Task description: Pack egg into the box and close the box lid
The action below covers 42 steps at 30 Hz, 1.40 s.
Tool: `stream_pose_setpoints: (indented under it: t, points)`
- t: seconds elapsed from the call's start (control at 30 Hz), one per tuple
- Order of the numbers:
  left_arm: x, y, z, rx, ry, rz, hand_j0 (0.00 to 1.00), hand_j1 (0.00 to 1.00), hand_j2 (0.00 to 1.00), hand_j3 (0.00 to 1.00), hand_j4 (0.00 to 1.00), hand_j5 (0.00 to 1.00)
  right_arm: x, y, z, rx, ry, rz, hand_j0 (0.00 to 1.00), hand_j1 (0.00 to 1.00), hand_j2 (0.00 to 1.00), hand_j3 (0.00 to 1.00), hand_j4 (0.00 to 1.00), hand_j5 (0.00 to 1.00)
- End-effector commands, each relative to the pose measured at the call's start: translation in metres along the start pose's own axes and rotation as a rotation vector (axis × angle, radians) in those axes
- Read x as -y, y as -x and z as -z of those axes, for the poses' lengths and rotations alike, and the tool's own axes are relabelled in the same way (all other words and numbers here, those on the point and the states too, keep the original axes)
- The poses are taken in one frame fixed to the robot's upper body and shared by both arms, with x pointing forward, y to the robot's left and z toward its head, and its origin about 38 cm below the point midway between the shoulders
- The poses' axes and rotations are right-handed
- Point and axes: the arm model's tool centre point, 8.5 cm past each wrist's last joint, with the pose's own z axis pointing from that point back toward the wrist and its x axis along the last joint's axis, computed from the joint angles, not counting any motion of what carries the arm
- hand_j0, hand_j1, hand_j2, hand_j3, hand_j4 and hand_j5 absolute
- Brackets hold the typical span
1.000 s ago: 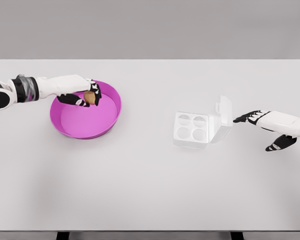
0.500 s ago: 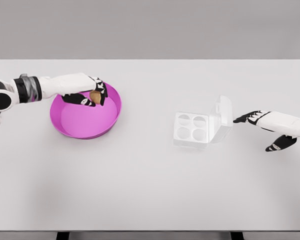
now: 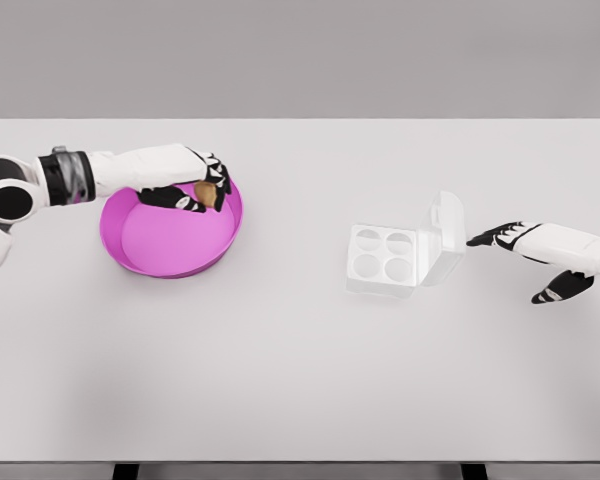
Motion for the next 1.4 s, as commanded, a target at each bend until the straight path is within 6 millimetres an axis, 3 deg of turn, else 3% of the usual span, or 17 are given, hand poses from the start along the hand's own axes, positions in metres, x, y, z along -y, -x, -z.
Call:
stream_pose_setpoints:
  t: [0.0, 0.77, 1.37]
  points:
    - [-0.003, -0.004, 0.001, 0.012, -0.010, 0.001, 0.37, 0.37, 0.37, 0.37, 0.37, 0.37, 0.000, 0.001, -0.001, -0.003, 0.003, 0.007, 1.00, 1.00, 1.00, 1.00, 1.00, 1.00]
    - [-0.010, -0.048, 0.054, 0.163, -0.056, -0.001, 0.37, 0.37, 0.37, 0.37, 0.37, 0.37, -0.004, 0.006, -0.010, -0.024, 0.004, 0.018, 1.00, 1.00, 1.00, 1.00, 1.00, 1.00]
    - [0.001, -0.079, 0.091, 0.257, -0.072, -0.043, 0.37, 0.37, 0.37, 0.37, 0.37, 0.37, -0.006, 0.008, -0.018, -0.039, 0.018, 0.026, 1.00, 1.00, 1.00, 1.00, 1.00, 1.00]
